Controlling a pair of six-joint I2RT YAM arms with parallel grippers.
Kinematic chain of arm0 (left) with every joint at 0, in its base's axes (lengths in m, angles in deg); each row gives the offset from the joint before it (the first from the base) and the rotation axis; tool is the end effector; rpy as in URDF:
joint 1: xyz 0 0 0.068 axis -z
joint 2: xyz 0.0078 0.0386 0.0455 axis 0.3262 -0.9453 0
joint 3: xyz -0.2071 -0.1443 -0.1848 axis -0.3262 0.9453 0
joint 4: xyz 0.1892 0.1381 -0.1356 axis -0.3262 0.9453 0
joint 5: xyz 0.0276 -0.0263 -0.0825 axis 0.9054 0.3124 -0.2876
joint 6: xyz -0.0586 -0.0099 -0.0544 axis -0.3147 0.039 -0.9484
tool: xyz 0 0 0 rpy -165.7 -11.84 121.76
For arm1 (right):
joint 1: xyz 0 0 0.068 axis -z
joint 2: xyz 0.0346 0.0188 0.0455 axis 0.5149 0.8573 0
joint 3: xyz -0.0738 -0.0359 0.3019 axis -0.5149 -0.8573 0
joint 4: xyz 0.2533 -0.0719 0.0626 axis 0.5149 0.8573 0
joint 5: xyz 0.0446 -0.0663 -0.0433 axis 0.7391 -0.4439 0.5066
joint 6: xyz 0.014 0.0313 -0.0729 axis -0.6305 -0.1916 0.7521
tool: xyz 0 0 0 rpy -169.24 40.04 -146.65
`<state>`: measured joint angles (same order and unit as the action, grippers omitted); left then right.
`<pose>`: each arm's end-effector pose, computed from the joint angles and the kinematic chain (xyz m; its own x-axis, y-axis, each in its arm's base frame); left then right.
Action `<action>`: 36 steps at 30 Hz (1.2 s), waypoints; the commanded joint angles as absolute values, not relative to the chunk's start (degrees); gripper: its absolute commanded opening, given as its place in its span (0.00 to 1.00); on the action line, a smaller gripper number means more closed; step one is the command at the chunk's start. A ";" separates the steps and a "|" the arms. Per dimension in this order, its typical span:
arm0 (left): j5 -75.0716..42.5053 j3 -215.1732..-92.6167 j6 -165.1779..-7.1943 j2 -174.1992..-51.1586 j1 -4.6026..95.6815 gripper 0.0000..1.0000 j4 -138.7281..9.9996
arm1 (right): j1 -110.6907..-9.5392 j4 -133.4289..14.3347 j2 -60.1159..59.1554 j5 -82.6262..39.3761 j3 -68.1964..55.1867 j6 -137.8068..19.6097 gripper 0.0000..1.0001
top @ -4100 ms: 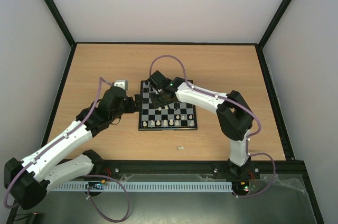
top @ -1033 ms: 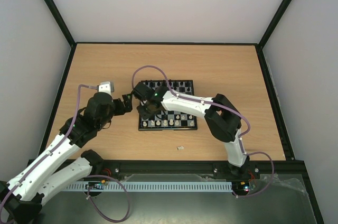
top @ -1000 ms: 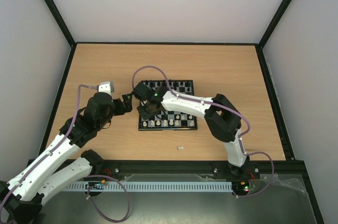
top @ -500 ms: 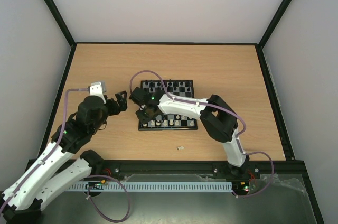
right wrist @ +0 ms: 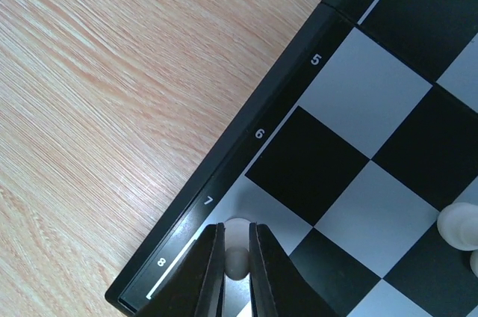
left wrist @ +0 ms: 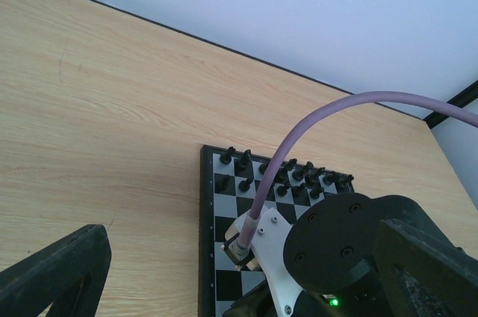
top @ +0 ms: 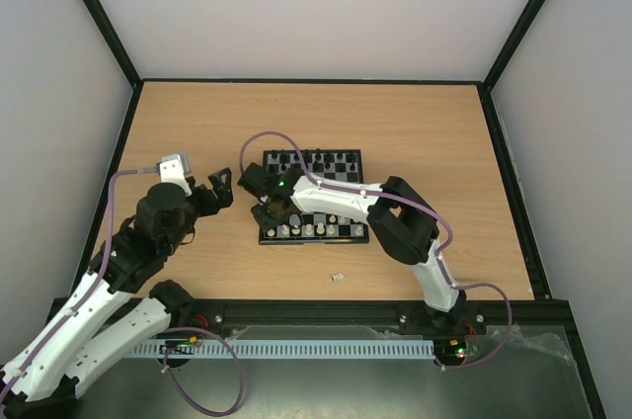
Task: Set up the chess pieces on the board
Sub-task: Place the chess piece on the chessboard, then move the chess piece to the chessboard.
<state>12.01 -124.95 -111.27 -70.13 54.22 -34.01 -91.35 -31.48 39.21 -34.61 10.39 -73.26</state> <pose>0.1251 -0.0589 0.3411 -0.3655 -0.4287 -0.8262 0.0706 0.8723 -0.4839 0.2564 0.4377 0.1880 -0.6877 -0.4878 -0.5377 -0.6362 0.7617 0.1226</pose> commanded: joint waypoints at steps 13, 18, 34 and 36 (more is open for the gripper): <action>12.81 -127.39 -111.71 -69.01 54.12 1.00 -33.20 | -91.57 -28.41 38.94 -37.80 11.47 -72.88 0.33; 13.10 -128.40 -111.53 -68.67 54.14 0.99 -32.82 | -91.55 -29.23 36.71 -37.51 11.14 -72.70 0.40; 13.98 -129.02 -111.14 -67.67 54.18 1.00 -32.99 | -84.86 -28.22 30.09 -40.70 5.68 -73.78 0.32; 13.62 -128.76 -111.26 -68.06 54.15 0.99 -33.14 | -84.00 -27.94 30.40 -40.58 5.46 -73.62 0.29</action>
